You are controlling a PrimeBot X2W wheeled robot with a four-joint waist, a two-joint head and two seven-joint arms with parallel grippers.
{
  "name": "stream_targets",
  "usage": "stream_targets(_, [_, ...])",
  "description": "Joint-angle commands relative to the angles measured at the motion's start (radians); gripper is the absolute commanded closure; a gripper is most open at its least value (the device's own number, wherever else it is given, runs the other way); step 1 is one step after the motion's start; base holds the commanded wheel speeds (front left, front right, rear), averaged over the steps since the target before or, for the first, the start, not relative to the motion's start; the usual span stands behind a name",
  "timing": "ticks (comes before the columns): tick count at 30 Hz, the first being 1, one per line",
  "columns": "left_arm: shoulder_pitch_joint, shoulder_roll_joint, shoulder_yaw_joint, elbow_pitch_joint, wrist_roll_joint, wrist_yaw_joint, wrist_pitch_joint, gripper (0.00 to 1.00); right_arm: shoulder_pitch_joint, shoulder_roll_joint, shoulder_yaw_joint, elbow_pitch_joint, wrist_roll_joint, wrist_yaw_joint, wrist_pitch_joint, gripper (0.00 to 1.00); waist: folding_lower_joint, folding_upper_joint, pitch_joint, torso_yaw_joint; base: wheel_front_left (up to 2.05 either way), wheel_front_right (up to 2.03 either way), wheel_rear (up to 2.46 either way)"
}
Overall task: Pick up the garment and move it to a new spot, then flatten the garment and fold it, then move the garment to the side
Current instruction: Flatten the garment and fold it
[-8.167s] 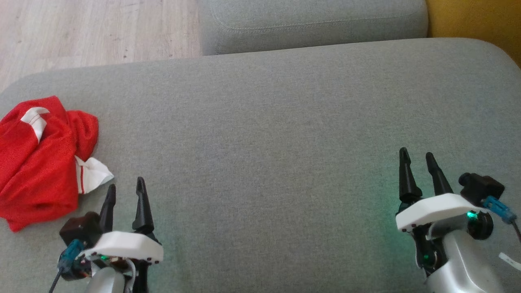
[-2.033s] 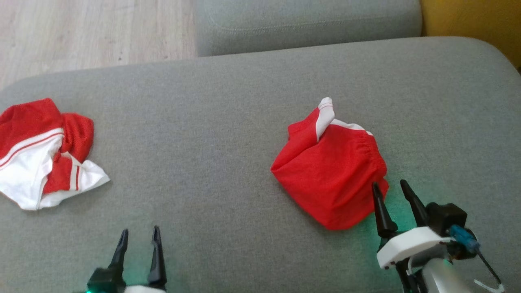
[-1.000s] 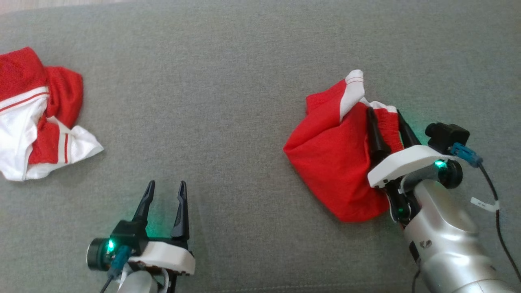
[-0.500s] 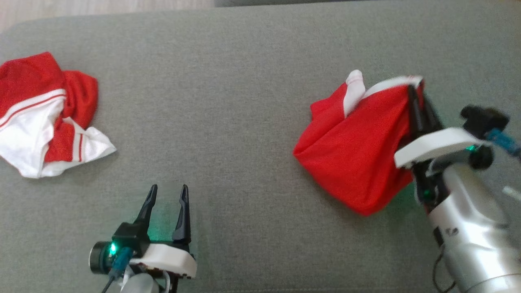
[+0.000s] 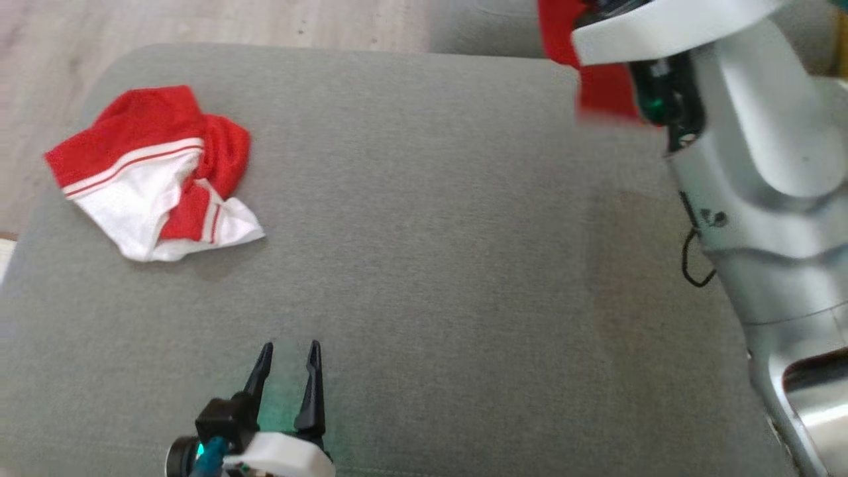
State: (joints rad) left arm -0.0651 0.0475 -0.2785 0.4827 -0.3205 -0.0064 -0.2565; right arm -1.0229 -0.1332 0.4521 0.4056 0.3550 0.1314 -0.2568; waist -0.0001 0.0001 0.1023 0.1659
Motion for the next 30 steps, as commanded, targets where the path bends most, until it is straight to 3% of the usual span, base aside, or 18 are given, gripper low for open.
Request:
stream_targets(1, [-0.011,0.003,0.025,-0.023,-0.005,0.007,-0.005,0.0,-0.006,0.025,0.021,-0.019,0.015,-0.001,-0.005,1.0,0.0001,-0.0001,-0.014,0.018,0.0,0.0,0.0])
stream_targets(4, [0.002,0.003,0.037,-0.024,-0.003,0.013,-0.005,0.0,0.027,0.009,0.09,-0.012,0.041,-0.001,-0.005,1.0,0.0001,-0.0001,-0.009,0.013,0.0,0.0,0.0])
stream_targets(10, [0.009,0.003,0.062,-0.02,0.008,0.013,-0.005,0.0,0.225,-0.096,0.171,-0.01,0.079,-0.001,-0.005,1.0,0.0001,-0.0001,0.012,-0.036,0.0,0.0,0.0])
stream_targets(14, [0.001,0.003,0.072,-0.024,0.019,0.011,-0.005,0.0,0.45,-0.194,0.13,0.027,0.113,-0.001,-0.005,1.0,0.0001,-0.0001,0.029,-0.09,0.0,0.0,0.0])
stream_targets(18, [-0.02,0.003,0.083,-0.03,0.03,0.006,-0.005,0.0,0.621,-0.241,0.026,0.065,0.131,-0.001,-0.005,1.0,0.0001,-0.0001,0.039,-0.144,0.0,0.0,0.0])
stream_targets(20, [-0.035,0.003,0.086,-0.03,0.038,0.002,-0.005,0.0,0.669,-0.242,-0.025,0.084,0.135,-0.001,-0.005,0.12,0.0001,-0.0001,0.043,-0.166,0.0,0.0,0.0])
stream_targets(21, [-0.041,0.003,0.088,-0.031,0.04,0.002,-0.005,0.0,0.684,-0.239,-0.05,0.095,0.132,-0.001,-0.005,0.0,0.0001,-0.0001,0.043,-0.174,0.0,0.0,0.0])
stream_targets(26, [-0.069,0.003,0.116,-0.038,0.047,0.014,-0.005,0.0,0.714,-0.192,-0.172,0.103,0.059,-0.001,-0.005,0.0,0.0001,-0.0001,0.042,-0.207,0.0,0.0,0.0])
stream_targets(30, [-0.077,0.003,0.146,-0.054,0.072,0.024,-0.005,0.0,0.733,-0.114,-0.284,0.045,-0.063,-0.001,-0.005,0.0,0.0001,-0.0001,0.035,-0.211,0.0,0.0,0.0])
